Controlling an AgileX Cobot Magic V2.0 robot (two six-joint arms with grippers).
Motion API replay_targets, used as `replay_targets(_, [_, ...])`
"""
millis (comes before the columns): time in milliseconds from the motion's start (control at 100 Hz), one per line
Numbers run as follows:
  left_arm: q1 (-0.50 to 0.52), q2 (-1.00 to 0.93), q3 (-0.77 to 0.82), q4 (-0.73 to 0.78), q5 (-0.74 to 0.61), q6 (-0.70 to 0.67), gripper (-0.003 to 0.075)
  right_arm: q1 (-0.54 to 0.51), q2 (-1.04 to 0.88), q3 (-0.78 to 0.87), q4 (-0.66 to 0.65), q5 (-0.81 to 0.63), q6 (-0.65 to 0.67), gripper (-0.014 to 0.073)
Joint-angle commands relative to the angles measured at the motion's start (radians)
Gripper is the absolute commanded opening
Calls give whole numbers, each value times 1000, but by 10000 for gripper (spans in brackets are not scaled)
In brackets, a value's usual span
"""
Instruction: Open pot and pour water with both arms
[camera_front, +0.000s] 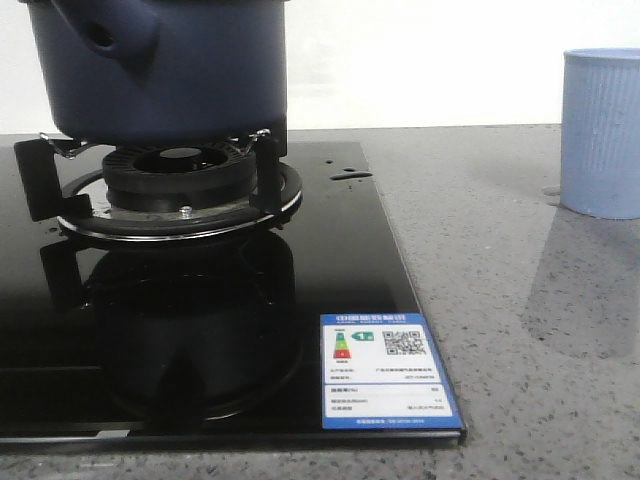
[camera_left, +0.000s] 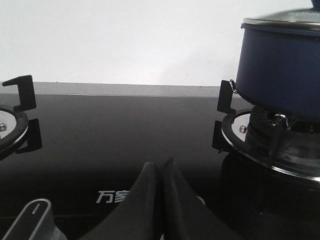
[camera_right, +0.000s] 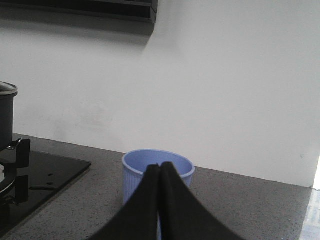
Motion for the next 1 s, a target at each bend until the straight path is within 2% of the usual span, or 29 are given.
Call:
replay_targets(0, [1,-24,16,-10,-71,-9,-16,-6,8,-26,27,-29,0,-62])
replay_targets(370, [1,-24,16,-10,-71,-9,-16,-6,8,-13,34,3,0,-62])
replay_targets(460, [1,-24,16,-10,-71,-9,-16,-4,8,-8,114,47,-39,-62])
replay_targets(530, [1,-24,16,-10,-71,-9,-16,17,20,-8,298,99,-181,-62])
replay_targets(670, [1,-24,16,-10,-71,-9,-16,131,50,-21,677,187,-636,-62])
replay_targets(820, [1,-24,16,-10,-71,-9,-16,259,52,-83,932,430,-960,-62])
replay_targets(890, [1,-24,16,-10,-71,-9,-16,288,52,-96,1021,476,-1053,-62])
replay_targets(990, [1,-24,16,-10,-71,-9,-16,278,35,-72,1042,479,-1056,-62])
